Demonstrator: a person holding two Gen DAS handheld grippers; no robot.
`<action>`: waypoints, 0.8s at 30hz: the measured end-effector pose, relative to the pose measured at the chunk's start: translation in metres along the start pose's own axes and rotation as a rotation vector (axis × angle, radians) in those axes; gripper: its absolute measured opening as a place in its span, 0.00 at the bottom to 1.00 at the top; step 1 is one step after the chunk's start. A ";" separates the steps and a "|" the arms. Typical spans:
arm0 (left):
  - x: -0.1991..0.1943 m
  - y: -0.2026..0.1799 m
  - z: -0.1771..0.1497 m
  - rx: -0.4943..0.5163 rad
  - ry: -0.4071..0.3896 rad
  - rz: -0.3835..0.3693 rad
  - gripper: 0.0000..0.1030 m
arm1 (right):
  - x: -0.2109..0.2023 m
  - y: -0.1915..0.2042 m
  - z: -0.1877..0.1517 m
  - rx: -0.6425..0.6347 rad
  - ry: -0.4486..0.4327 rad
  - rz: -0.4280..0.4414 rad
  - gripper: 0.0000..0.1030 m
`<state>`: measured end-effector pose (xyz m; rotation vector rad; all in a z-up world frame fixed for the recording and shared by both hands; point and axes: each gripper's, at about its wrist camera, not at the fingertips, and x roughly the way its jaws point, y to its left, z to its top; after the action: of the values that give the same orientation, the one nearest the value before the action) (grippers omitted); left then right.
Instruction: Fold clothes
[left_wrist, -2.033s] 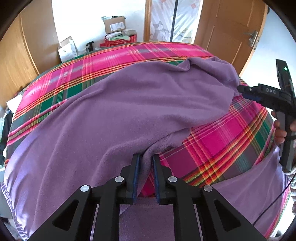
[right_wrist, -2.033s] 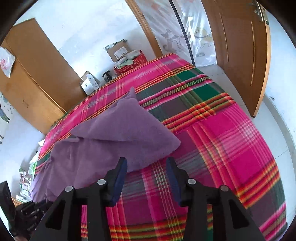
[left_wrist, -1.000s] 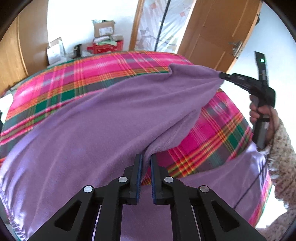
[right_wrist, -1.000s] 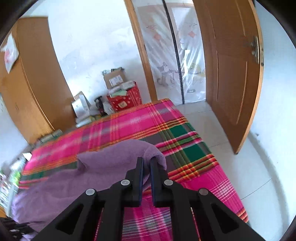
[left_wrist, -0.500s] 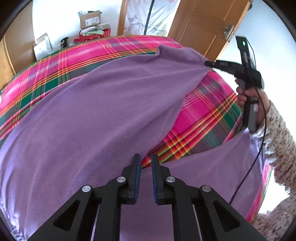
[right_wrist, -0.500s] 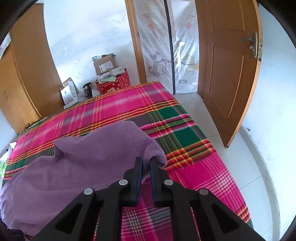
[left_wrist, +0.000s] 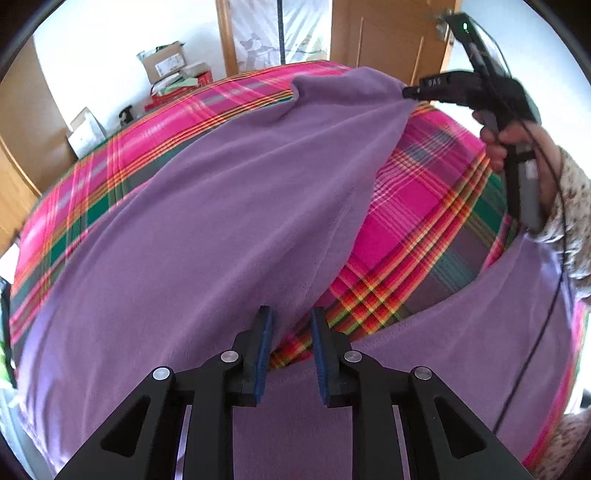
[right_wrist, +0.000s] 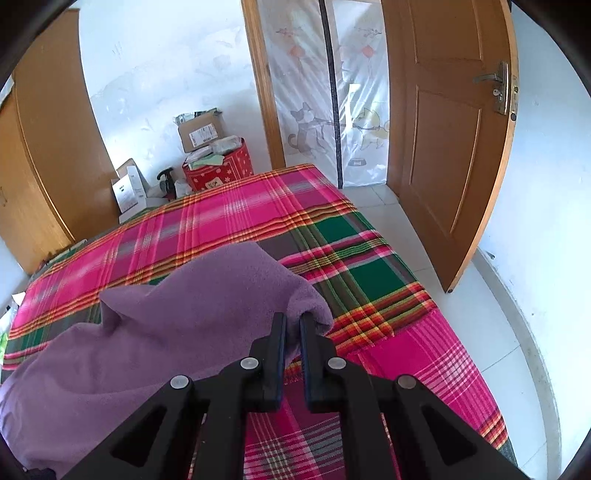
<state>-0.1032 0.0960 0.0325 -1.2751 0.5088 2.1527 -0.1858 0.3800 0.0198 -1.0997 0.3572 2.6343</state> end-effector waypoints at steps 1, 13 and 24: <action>0.001 0.000 0.002 0.000 0.001 -0.001 0.21 | 0.000 -0.002 -0.001 0.007 0.003 0.004 0.07; -0.006 0.005 0.009 -0.062 -0.007 -0.060 0.03 | -0.001 -0.005 -0.004 0.014 0.013 0.019 0.07; -0.020 -0.006 -0.012 -0.013 -0.013 -0.126 0.03 | -0.017 -0.005 -0.006 0.000 -0.002 0.015 0.07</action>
<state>-0.0842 0.0876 0.0443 -1.2646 0.3985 2.0615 -0.1689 0.3807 0.0275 -1.0986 0.3661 2.6489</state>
